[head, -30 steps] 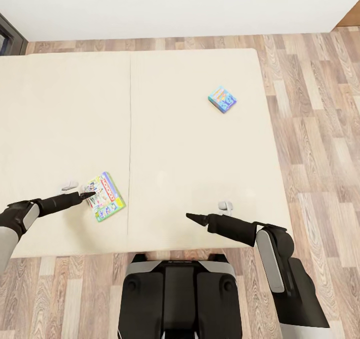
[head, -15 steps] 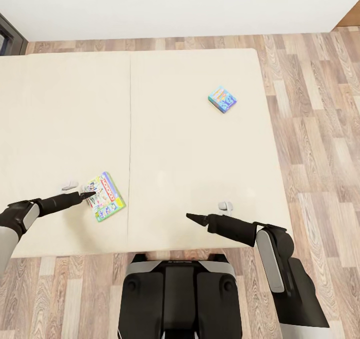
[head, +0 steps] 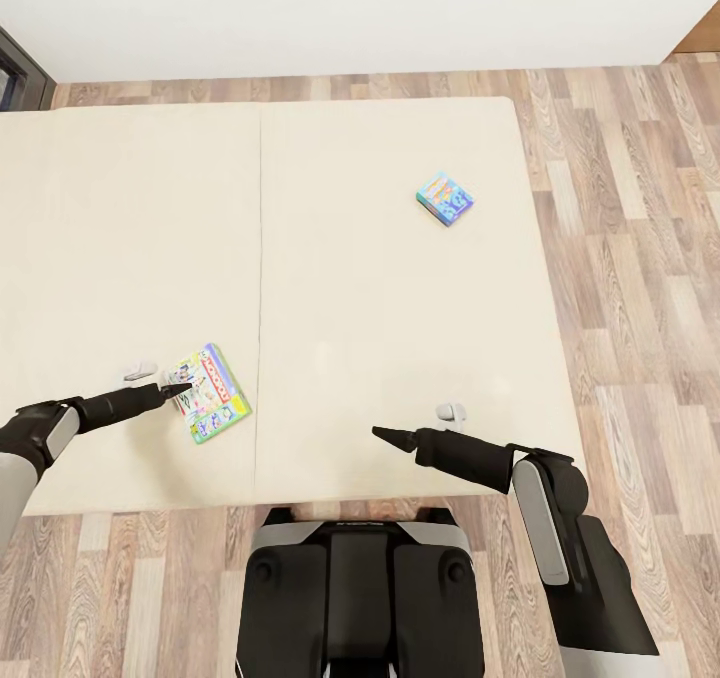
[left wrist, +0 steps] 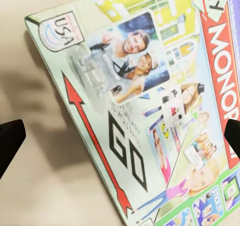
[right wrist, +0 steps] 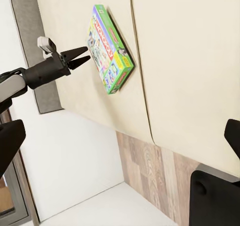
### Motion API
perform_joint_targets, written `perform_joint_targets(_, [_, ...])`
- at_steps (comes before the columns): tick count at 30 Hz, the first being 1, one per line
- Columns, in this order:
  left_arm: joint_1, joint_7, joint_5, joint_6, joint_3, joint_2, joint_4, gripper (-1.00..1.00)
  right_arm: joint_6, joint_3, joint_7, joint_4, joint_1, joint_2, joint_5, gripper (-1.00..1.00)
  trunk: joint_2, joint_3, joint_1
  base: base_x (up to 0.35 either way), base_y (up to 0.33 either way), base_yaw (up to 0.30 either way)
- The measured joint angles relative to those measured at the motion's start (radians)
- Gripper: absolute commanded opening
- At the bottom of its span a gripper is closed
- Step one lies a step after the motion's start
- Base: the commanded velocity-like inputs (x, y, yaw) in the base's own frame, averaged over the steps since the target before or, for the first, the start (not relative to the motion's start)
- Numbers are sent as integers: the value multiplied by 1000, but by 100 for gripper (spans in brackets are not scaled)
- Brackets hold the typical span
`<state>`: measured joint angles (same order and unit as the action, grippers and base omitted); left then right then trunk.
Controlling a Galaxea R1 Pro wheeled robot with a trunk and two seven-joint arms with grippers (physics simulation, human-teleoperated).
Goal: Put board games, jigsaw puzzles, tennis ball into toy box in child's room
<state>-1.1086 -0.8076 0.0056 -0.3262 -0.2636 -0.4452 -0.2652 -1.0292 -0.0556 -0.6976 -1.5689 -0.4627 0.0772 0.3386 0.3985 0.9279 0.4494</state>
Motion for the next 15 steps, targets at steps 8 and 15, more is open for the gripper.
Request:
perform_joint_targets(8, [0,-2,0,0,0,0,0,100,0,0,0,0,0,0,0,100,0,0,0,0,0,0])
perform_joint_targets(15, [0,-2,0,0,1,0,-2,100,-2,4,-4,-1,0,1,7,100,0,0,0,0,0,0])
